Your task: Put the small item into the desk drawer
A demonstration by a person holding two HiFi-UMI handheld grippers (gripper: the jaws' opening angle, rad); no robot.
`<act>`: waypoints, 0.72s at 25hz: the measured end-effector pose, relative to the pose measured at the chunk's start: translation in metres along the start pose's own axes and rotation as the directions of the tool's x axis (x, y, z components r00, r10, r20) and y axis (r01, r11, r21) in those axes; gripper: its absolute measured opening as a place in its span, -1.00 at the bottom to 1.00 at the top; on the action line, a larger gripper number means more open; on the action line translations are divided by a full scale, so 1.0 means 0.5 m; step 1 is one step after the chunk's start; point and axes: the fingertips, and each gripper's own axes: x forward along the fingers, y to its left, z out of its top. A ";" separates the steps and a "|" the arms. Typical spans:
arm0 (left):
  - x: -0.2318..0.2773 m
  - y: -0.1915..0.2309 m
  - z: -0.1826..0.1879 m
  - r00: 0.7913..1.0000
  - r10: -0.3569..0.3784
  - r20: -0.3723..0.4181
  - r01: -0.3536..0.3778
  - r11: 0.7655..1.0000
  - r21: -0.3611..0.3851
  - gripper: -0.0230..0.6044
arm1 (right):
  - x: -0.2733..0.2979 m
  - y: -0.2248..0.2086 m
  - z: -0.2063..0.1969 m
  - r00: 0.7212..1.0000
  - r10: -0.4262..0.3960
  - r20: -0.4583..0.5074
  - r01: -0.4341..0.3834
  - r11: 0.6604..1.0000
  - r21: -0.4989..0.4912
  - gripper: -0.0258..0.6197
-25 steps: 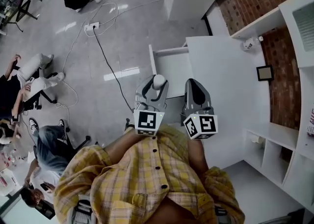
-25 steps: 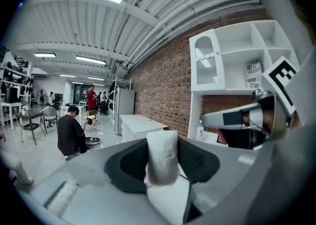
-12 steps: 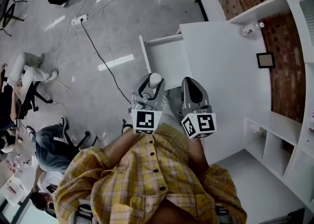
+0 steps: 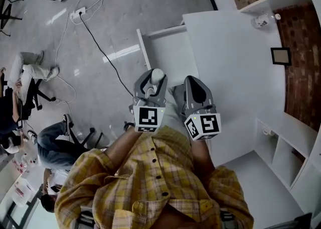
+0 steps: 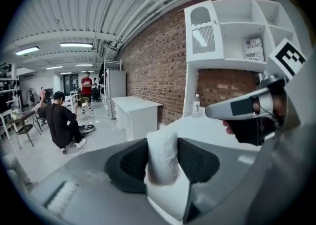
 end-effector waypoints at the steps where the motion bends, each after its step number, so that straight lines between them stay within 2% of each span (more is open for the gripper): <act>1: 0.015 -0.002 0.000 1.000 -0.014 0.000 0.014 1.000 0.005 -0.35 | 0.007 -0.009 -0.003 1.000 0.000 -0.003 0.000 1.000 0.000 -0.92; 9: 0.121 -0.006 -0.029 0.994 -0.073 -0.078 0.075 0.997 0.024 -0.35 | 0.034 -0.071 -0.040 0.999 -0.020 -0.031 0.021 0.999 0.037 -0.92; 18: 0.209 -0.026 -0.097 0.975 -0.124 -0.186 0.131 0.991 0.025 -0.35 | 0.055 -0.119 -0.092 0.997 -0.034 -0.065 0.039 0.996 0.082 -0.92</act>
